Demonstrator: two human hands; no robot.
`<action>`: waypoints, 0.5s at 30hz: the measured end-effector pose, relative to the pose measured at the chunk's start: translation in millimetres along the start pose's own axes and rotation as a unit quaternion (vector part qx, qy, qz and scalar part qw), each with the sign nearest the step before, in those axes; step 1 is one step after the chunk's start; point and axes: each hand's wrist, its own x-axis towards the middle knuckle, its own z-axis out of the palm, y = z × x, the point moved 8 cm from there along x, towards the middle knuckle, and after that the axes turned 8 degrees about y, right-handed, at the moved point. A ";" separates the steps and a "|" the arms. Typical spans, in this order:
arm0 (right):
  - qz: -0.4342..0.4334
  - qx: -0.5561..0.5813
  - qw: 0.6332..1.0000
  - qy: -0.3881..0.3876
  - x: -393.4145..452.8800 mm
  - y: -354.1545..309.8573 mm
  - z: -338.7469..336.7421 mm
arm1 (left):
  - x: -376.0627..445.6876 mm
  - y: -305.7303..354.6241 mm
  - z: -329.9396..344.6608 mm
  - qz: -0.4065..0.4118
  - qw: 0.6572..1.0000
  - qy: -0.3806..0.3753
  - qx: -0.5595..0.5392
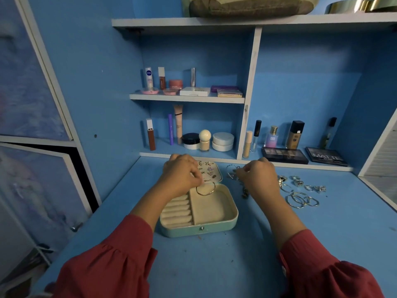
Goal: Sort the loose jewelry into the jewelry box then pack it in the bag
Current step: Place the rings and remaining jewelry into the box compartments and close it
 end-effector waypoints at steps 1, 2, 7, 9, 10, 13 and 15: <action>-0.001 0.010 1.000 -0.005 -0.4 -1.7 1.0 | -3.7 -1.5 1.3 0.004 1.000 -0.005 -0.007; -0.001 0.020 1.000 -0.011 -0.9 -3.1 2.0 | -7.0 -2.2 3.1 0.010 1.000 -0.012 -0.014; -0.002 0.037 0.999 -0.014 -1.9 -6.4 5.1 | -16.1 -2.9 8.1 0.044 0.999 -0.020 -0.008; -0.012 0.056 0.998 -0.022 -1.5 -8.3 7.8 | -17.3 -2.0 7.3 0.059 0.998 -0.014 0.011; -0.022 0.065 0.997 -0.029 -1.7 -10.2 9.0 | -17.9 -1.1 6.7 0.064 0.998 -0.012 0.017; -0.068 0.101 0.991 -0.050 -7.2 -22.1 8.4 | -19.7 3.3 5.8 0.090 0.995 -0.001 0.050; -0.099 0.120 0.985 -0.072 -12.0 -30.3 7.7 | -20.6 5.7 6.0 0.100 0.992 0.005 0.072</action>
